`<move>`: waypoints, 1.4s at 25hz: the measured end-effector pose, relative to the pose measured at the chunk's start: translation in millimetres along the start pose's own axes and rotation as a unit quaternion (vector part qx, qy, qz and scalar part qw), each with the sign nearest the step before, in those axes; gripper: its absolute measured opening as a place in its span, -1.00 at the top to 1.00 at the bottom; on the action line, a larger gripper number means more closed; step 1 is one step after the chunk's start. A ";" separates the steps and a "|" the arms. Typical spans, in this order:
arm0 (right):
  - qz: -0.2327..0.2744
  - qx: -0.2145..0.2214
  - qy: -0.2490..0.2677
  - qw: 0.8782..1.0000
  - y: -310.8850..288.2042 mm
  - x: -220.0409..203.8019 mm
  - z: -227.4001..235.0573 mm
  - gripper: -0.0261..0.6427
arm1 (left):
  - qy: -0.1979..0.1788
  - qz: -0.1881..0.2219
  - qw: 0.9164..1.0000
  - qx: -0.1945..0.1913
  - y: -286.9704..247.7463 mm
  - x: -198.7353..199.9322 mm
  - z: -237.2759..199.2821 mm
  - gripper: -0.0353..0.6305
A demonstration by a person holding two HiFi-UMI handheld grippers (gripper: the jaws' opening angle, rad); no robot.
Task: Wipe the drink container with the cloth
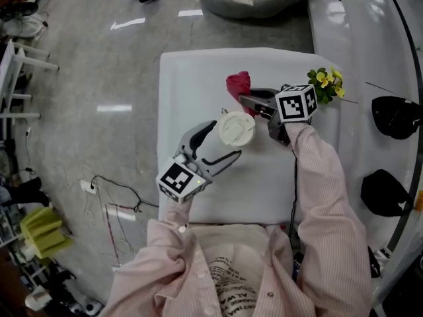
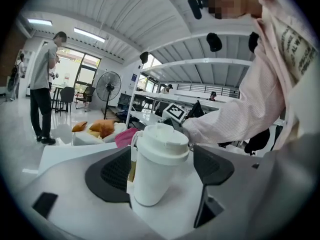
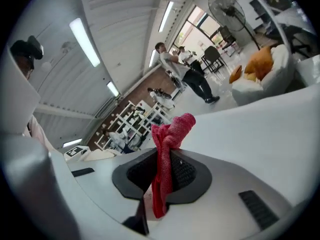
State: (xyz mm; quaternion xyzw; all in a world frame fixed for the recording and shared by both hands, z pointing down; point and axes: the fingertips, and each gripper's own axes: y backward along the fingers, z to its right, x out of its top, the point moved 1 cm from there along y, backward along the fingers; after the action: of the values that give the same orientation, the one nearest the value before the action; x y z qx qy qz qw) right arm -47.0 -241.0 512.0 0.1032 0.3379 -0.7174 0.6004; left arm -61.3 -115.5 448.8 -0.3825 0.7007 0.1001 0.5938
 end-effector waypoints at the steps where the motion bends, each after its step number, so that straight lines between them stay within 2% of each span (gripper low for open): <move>1: 0.022 -0.008 0.009 1.000 8.0 4.6 -4.0 0.78 | 0.002 0.005 1.000 0.007 4.5 2.3 -1.2 -0.26; 6: 0.102 -0.059 0.064 0.991 47.9 17.8 -30.9 0.78 | 0.001 0.026 0.999 0.037 28.6 15.2 -7.1 -0.26; 11: 0.173 -0.109 0.108 0.973 87.8 21.4 -69.1 0.78 | -0.004 0.045 0.997 0.058 45.9 31.2 -2.7 -0.25; 12: 0.185 -0.114 0.114 0.969 94.4 20.7 -78.5 0.78 | -0.010 0.048 0.997 0.062 49.1 34.0 -0.3 -0.21; 13: 0.198 -0.118 0.119 0.966 100.7 20.1 -88.1 0.78 | -0.015 0.050 0.996 0.068 52.5 37.4 2.3 -0.08; 14: 0.210 -0.121 0.123 0.962 106.8 19.3 -97.6 0.78 | -0.017 0.052 0.996 0.075 55.7 41.1 4.9 0.24; 15: 0.221 -0.123 0.126 0.959 112.5 17.7 -106.2 0.78 | -0.018 0.055 0.995 0.080 58.5 44.6 7.7 0.41; 24: 0.257 -0.169 0.206 0.929 140.5 2.5 -169.8 0.78 | -0.041 0.074 0.991 0.107 77.7 74.2 22.0 0.68; 29: 0.291 -0.182 0.222 0.913 153.0 3.4 -196.5 0.78 | -0.056 0.069 0.987 0.132 87.7 87.7 27.9 0.84; 35: 0.322 -0.194 0.236 0.896 171.3 2.2 -221.3 0.78 | -0.057 0.079 0.984 0.147 104.6 99.7 34.3 0.87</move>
State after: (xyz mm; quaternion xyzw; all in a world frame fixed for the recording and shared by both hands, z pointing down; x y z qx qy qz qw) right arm 54.9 -116.7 282.9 0.2540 0.5502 -0.3603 0.7092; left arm -104.2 -64.8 315.9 -0.2282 0.7008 0.0648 0.6728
